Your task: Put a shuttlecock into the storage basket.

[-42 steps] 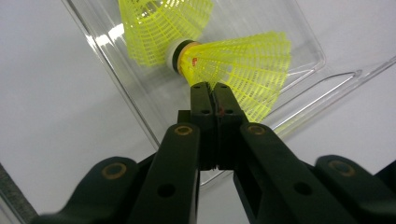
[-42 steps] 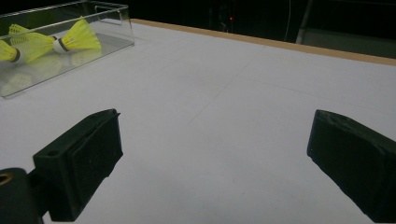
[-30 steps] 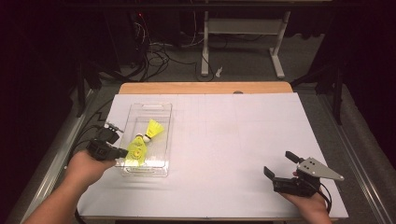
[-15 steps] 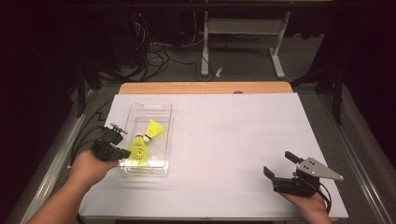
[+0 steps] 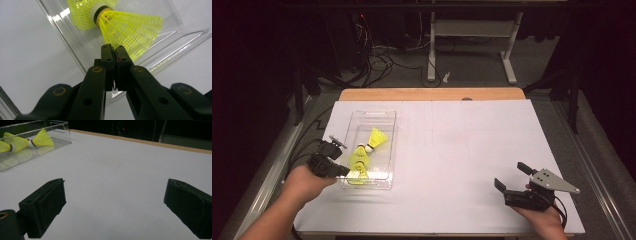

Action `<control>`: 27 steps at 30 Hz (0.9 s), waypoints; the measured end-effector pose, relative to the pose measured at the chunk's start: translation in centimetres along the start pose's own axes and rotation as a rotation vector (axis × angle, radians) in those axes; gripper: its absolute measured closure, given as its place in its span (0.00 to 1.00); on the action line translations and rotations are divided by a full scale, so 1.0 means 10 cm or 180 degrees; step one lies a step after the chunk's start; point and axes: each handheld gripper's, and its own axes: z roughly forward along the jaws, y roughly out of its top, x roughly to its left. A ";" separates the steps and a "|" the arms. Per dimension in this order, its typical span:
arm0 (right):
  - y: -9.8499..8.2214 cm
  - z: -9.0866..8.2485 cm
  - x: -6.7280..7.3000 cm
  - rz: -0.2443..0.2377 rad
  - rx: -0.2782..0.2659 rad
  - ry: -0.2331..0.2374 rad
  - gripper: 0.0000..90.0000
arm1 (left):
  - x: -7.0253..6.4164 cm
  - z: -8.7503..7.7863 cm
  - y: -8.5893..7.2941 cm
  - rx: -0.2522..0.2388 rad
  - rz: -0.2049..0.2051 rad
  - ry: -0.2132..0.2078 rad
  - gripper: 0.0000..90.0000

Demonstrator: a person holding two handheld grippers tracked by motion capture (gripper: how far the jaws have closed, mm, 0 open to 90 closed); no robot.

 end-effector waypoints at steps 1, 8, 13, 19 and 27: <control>0.00 0.00 0.00 -0.0001 0.0000 -0.0001 0.05 | 0.01 0.00 -0.01 0.0007 0.0014 0.0004 0.97; 0.00 0.01 0.01 -0.0017 0.0007 -0.0002 0.05 | -0.01 -0.01 -0.01 -0.0038 -0.0014 -0.0039 0.90; 0.01 0.00 0.01 -0.0003 0.0008 -0.0014 0.05 | -0.04 -0.02 0.00 -0.0055 0.0010 -0.0044 0.81; 0.01 0.00 0.01 -0.0003 0.0009 -0.0007 0.05 | -0.04 -0.08 0.00 -0.0075 -0.0043 -0.0055 0.69; 0.01 0.00 0.01 -0.0008 0.0009 -0.0008 0.05 | -0.07 -0.24 0.03 -0.0189 -0.0042 -0.0071 0.55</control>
